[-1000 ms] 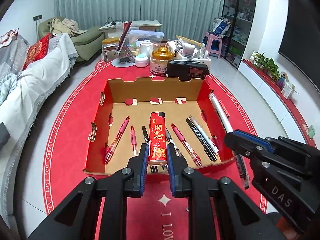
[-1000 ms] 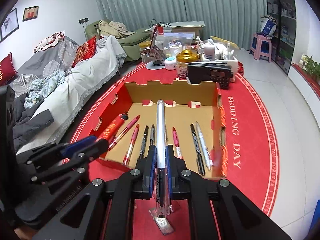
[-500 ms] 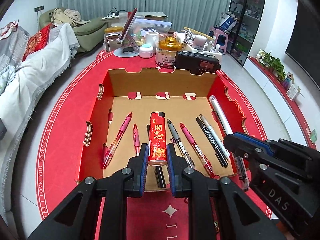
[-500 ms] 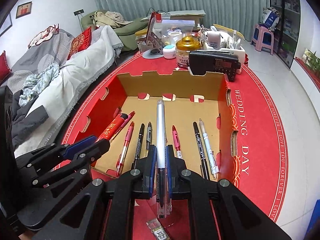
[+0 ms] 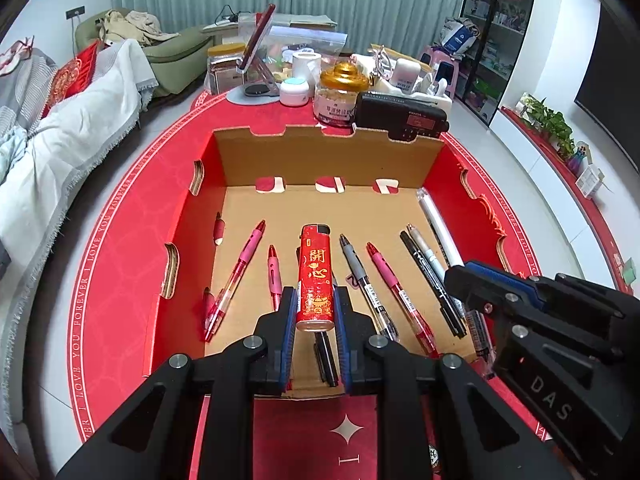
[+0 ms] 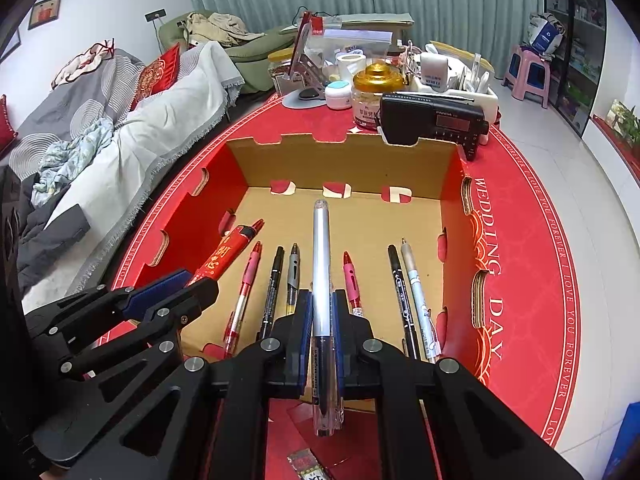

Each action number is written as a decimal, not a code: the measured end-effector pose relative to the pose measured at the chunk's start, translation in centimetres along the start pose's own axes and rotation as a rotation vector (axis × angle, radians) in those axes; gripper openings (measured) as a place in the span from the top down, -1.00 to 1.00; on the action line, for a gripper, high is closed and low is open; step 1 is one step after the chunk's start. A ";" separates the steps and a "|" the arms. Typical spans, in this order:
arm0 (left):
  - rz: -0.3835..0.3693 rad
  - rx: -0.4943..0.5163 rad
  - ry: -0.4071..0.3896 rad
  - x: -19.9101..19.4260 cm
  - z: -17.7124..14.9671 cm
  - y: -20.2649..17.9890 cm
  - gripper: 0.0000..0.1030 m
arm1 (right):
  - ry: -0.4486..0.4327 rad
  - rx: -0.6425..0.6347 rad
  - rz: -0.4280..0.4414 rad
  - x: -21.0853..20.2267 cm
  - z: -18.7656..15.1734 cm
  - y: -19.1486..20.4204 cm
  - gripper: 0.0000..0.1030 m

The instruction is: Organize rigid objects

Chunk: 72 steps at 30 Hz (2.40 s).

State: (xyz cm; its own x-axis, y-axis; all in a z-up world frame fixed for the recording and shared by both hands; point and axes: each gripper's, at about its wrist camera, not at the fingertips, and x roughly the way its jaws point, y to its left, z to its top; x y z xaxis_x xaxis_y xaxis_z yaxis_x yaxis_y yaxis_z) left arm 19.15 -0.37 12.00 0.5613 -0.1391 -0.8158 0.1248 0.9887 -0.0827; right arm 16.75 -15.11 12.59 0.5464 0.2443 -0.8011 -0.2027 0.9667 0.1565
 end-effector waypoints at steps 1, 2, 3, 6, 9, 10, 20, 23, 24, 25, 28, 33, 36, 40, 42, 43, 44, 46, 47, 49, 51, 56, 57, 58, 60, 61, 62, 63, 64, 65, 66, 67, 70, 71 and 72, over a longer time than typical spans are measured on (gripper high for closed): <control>0.003 0.000 0.001 0.0 0.0 0.0 0.62 | 0.003 0.004 0.001 0.1 0.1 -0.1 0.79; 0.004 0.000 0.003 0.1 0.0 0.1 0.62 | 0.004 0.006 -0.001 0.2 0.1 -0.2 0.79; 0.002 0.001 0.004 0.2 0.0 0.1 0.62 | 0.004 0.006 -0.002 0.2 0.1 -0.2 0.79; 0.005 0.008 0.003 0.4 -0.1 0.0 0.62 | 0.000 -0.015 -0.014 0.2 0.1 0.0 0.79; -0.003 0.009 0.004 0.5 0.1 0.0 0.62 | 0.002 -0.015 -0.008 0.3 0.1 0.0 0.79; -0.004 0.011 0.005 0.5 0.2 0.0 0.52 | -0.002 -0.011 -0.010 0.2 0.2 -0.1 0.79; 0.021 0.012 -0.021 -0.1 0.7 0.2 -0.58 | 0.003 0.047 -0.005 -0.1 0.3 -1.3 0.79; 0.023 0.015 -0.015 -0.1 0.7 0.2 -0.62 | 0.008 0.050 -0.006 -0.1 0.3 -1.4 0.79; 0.027 0.019 -0.013 -0.2 0.8 0.2 -0.62 | 0.010 0.048 -0.009 -0.1 0.4 -1.3 0.79; 0.027 0.021 -0.010 -0.1 0.8 0.2 -0.62 | 0.015 0.049 -0.009 -0.1 0.4 -1.4 0.79; 0.009 0.024 0.015 0.2 0.8 0.3 -0.63 | 0.041 0.058 -0.006 0.1 0.3 -1.5 0.79; -0.013 0.028 0.041 0.8 0.2 0.5 -0.66 | 0.078 0.067 -0.017 0.2 -0.2 -1.8 0.63; -0.028 -0.003 0.042 0.8 -0.2 1.3 -0.68 | 0.060 0.102 -0.057 -0.1 -0.7 -2.9 -0.10; -0.032 -0.006 0.033 0.6 -0.5 1.7 -0.72 | 0.048 0.104 -0.033 -0.5 -0.8 -3.3 -0.16; -0.035 0.020 0.021 0.3 -0.5 1.4 -0.73 | 0.045 0.090 -0.033 -0.6 -0.8 -3.1 -0.16; -0.035 0.035 0.012 0.1 -0.5 1.2 -0.74 | 0.045 0.090 -0.032 -0.6 -0.7 -3.0 -0.16; -0.037 0.049 0.003 -0.1 -0.6 1.0 -0.75 | 0.044 0.091 -0.037 -0.7 -0.7 -3.0 -0.16; -0.032 0.068 -0.001 -0.4 -0.6 0.7 -0.76 | 0.045 0.095 -0.034 -0.7 -0.7 -3.0 -0.16; -0.025 0.076 0.005 -0.4 -0.6 0.6 -0.77 | 0.045 0.096 -0.033 -0.7 -0.7 -3.1 -0.16; -0.015 0.082 0.018 -0.6 -0.7 0.4 -0.80 | 0.044 0.095 -0.032 -0.7 -0.8 -3.0 -0.16; -0.042 0.072 0.016 -0.9 -0.8 0.3 -0.80 | 0.040 0.094 -0.030 -0.9 -0.7 -3.0 -0.16; -0.102 0.027 0.050 -1.7 -0.9 0.6 -0.81 | 0.024 0.095 -0.026 -1.5 -0.6 -3.0 -0.16; -0.093 0.047 0.049 -1.8 -0.9 0.4 -0.81 | 0.024 0.094 -0.026 -1.6 -0.6 -3.0 -0.16; -0.081 0.068 0.048 -1.9 -1.0 0.2 -0.83 | 0.023 0.095 -0.025 -1.7 -0.5 -3.0 -0.16; -0.056 0.097 0.056 -1.9 -1.2 -0.2 -0.96 | 0.019 0.096 -0.026 -1.8 -0.5 -3.0 -0.16; -0.051 0.106 0.053 -2.0 -1.3 -0.3 -0.99 | 0.018 0.097 -0.024 -1.8 -0.5 -3.1 -0.16; -0.049 0.112 0.053 -2.0 -1.4 -0.4 -0.99 | 0.017 0.097 -0.023 -1.9 -0.5 -3.1 -0.16; -0.042 0.116 0.057 -2.0 -1.5 -0.5 -0.99 | 0.016 0.096 -0.025 -1.9 -0.5 -3.0 -0.16; -0.032 0.117 0.060 -1.9 -1.6 -0.5 -0.99 | 0.016 0.095 -0.024 -2.0 -0.5 -3.0 -0.16; -0.024 0.118 0.066 -1.9 -1.6 -0.5 -0.99 | 0.016 0.096 -0.023 -2.0 -0.5 -3.0 -0.16; -0.023 0.119 0.070 -1.8 -1.6 -0.5 -0.99 | 0.016 0.096 -0.023 -2.0 -0.5 -3.0 -0.16; -0.022 0.120 0.071 -1.7 -1.6 -0.5 -0.99 | 0.016 0.095 -0.023 -2.0 -0.5 -3.0 -0.16; -0.014 0.126 0.073 -1.7 -1.7 -0.5 -0.99 | 0.016 0.093 -0.023 -2.0 -0.5 -3.0 -0.16; -0.017 0.128 0.071 -1.8 -1.7 -0.6 -0.99 | 0.016 0.093 -0.023 -2.0 -0.5 -3.0 -0.16; -0.021 0.127 0.067 -1.9 -1.7 -0.5 -0.99 | 0.015 0.093 -0.023 -2.0 -0.5 -3.0 -0.16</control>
State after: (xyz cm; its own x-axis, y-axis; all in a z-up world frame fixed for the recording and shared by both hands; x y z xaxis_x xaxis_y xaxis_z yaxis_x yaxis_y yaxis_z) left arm 16.62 -0.54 12.62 0.5019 -0.1516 -0.8516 0.2408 0.9701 -0.0308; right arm 15.84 -18.50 13.48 0.5374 0.2212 -0.8138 -0.1133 0.9752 0.1903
